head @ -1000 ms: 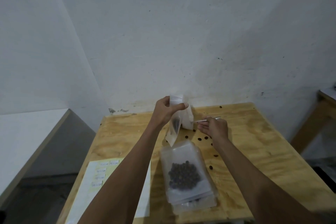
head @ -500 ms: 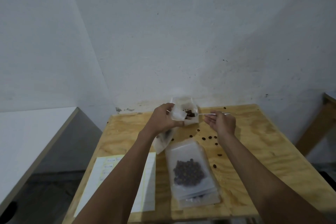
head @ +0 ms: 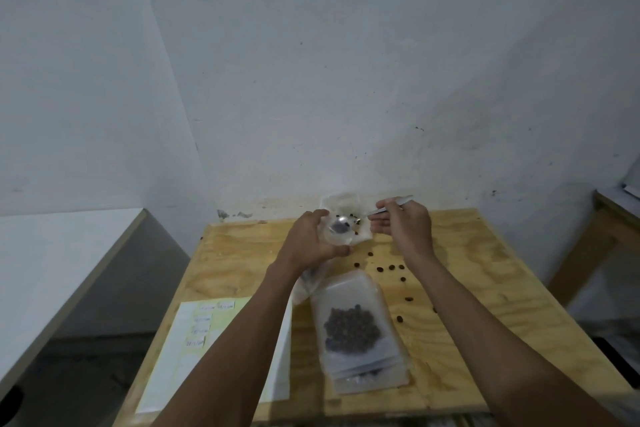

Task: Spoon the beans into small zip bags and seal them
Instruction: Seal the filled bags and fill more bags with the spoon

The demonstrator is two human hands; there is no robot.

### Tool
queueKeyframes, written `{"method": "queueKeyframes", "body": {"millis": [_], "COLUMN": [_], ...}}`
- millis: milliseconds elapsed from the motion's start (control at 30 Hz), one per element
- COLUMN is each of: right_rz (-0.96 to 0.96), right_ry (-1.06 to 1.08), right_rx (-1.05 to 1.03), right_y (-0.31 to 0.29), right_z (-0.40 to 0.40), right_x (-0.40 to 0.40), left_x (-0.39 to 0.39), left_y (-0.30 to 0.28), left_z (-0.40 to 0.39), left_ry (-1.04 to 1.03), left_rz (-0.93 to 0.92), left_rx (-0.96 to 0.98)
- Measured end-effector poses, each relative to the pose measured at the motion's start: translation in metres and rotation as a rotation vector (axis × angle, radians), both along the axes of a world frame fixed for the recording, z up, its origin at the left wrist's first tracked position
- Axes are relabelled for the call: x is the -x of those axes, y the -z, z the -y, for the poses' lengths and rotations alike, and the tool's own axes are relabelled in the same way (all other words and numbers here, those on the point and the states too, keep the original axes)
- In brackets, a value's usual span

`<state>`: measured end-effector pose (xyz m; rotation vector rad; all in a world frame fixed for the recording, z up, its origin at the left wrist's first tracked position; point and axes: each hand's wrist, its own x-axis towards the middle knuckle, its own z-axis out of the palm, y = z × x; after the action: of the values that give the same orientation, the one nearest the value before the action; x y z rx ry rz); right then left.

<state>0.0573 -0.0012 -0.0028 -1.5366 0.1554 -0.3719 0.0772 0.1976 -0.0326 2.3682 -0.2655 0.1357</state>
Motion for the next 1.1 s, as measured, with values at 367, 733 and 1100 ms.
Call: {"method": "queueKeyframes", "body": {"millis": [367, 733, 1100], "right_rz": [0.123, 0.129, -0.038], "right_ry": [0.166, 0.060, 0.140], "right_rx": [0.226, 0.364, 0.066], "right_y": [0.033, 0.064, 0.071], "right_z": [0.007, 0.011, 0.010], "right_x": [-0.010, -0.010, -0.012], "left_x": [-0.006, -0.018, -0.030], "left_y": [-0.002, -0.008, -0.038], "left_z": [-0.006, -0.006, 0.020], "left_ry": [-0.023, 0.024, 0.084], "left_rz": [-0.066, -0.080, -0.180], "left_rx": [0.149, 0.235, 0.592]}}
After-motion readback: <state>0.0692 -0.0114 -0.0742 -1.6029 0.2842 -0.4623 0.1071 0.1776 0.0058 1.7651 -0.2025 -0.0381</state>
